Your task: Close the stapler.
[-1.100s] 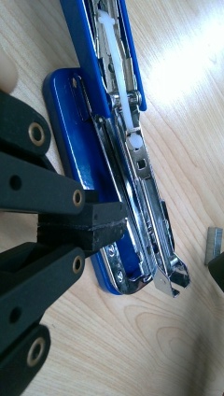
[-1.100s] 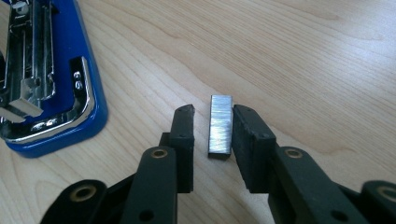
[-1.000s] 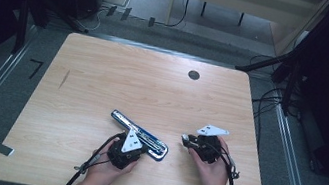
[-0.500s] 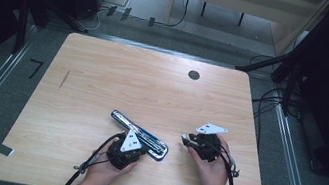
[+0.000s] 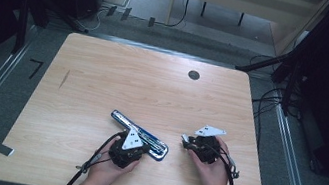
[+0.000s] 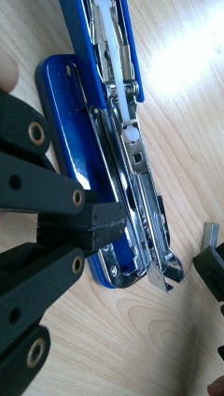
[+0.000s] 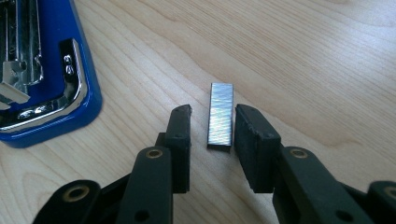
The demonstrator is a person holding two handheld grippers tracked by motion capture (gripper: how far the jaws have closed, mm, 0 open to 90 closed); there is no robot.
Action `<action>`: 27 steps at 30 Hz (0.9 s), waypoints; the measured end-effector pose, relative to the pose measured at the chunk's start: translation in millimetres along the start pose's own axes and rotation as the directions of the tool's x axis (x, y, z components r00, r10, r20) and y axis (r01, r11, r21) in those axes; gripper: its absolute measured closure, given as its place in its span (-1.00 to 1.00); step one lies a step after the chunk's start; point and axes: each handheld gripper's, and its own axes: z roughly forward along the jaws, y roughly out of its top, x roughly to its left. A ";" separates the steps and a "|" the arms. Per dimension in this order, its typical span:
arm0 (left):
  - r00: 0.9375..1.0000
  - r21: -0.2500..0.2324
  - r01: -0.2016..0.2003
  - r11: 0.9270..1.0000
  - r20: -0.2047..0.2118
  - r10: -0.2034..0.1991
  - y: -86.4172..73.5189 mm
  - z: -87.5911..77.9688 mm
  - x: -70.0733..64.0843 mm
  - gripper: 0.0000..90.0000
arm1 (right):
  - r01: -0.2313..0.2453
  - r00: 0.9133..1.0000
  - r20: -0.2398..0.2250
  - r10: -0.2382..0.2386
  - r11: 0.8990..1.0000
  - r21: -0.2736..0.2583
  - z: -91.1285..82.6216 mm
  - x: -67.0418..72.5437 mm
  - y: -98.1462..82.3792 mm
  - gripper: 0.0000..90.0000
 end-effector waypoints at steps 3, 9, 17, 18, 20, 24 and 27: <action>1.000 -0.001 -0.001 1.000 -0.002 0.001 -0.1 0.1 -0.4 1.00 | -0.003 1.000 0.002 0.003 1.000 -0.001 -0.4 0.0 -0.6 0.61; 1.000 -0.002 -0.001 1.000 -0.006 0.001 -0.1 0.1 -0.7 1.00 | 0.002 1.000 -0.006 -0.002 1.000 -0.001 -0.8 -0.6 -0.6 0.76; 1.000 0.000 0.000 1.000 -0.004 0.000 0.0 0.0 -0.1 1.00 | 0.030 0.999 -0.014 -0.031 0.999 -0.011 -1.8 6.0 5.4 0.77; 1.000 0.000 0.000 1.000 -0.004 0.000 0.0 0.0 -0.1 1.00 | 0.030 0.999 -0.014 -0.031 0.999 -0.011 -1.8 6.0 5.4 0.77; 1.000 0.000 0.001 1.000 -0.004 -0.001 0.0 0.0 0.0 1.00 | 0.036 0.999 -0.019 -0.037 0.999 -0.015 -3.2 7.6 7.2 0.77; 1.000 -0.001 0.002 1.000 -0.003 -0.002 0.0 0.1 -0.1 1.00 | 0.042 0.999 -0.029 -0.043 0.999 -0.028 -6.2 10.9 10.6 0.77; 1.000 -0.001 0.002 1.000 -0.004 -0.002 0.0 0.1 -0.1 1.00 | 0.049 0.998 -0.044 -0.051 0.998 -0.042 -8.9 13.2 12.6 0.77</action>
